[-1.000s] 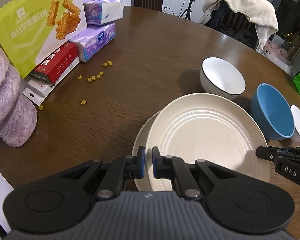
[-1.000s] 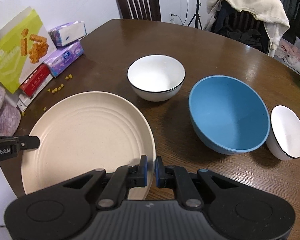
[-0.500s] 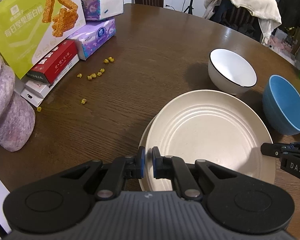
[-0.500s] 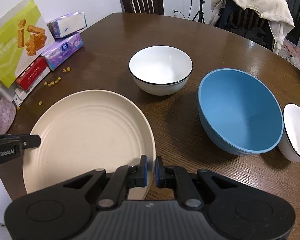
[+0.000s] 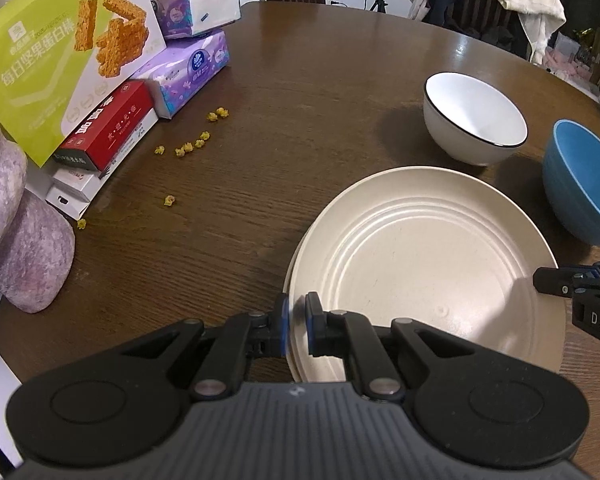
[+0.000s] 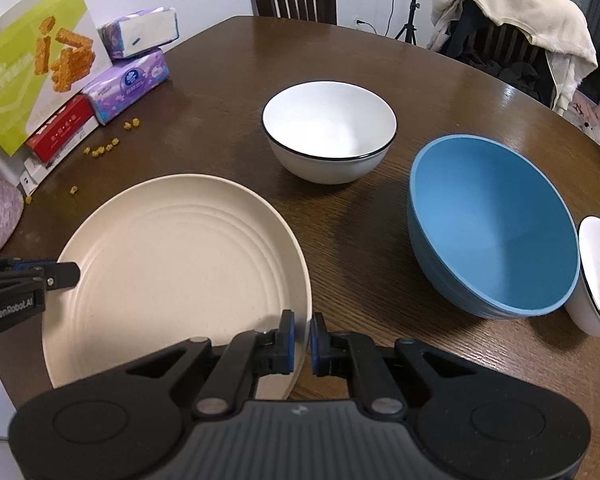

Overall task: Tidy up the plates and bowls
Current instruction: 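Lower the plate onto the stack and open both grippers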

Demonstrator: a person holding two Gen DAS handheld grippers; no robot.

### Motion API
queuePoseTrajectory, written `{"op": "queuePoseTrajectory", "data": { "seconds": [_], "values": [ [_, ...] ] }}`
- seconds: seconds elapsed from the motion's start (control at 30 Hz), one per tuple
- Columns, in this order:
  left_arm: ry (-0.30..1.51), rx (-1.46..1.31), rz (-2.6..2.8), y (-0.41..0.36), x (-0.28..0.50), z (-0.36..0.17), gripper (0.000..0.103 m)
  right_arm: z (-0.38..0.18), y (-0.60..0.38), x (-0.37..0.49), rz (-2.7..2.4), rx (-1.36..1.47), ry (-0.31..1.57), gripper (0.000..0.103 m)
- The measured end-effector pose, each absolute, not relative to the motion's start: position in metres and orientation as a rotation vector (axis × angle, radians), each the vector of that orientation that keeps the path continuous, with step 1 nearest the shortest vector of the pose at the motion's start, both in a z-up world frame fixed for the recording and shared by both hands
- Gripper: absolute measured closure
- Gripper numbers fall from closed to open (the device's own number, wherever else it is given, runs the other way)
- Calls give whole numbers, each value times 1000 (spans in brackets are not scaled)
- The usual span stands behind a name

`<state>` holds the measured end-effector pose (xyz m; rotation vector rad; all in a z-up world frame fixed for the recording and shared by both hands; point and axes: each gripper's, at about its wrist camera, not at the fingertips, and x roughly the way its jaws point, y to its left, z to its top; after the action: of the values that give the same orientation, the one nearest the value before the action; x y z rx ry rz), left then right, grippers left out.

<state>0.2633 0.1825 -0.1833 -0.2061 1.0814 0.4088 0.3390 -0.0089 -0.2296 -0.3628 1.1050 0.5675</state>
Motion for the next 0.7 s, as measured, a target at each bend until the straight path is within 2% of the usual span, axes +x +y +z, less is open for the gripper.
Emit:
{"op": "queuePoseTrajectory", "data": {
  "seconds": [0.7],
  "values": [
    [1096, -167, 441, 178, 265, -192, 93, -235, 2, 337, 570, -418, 1098, 94]
  ]
}}
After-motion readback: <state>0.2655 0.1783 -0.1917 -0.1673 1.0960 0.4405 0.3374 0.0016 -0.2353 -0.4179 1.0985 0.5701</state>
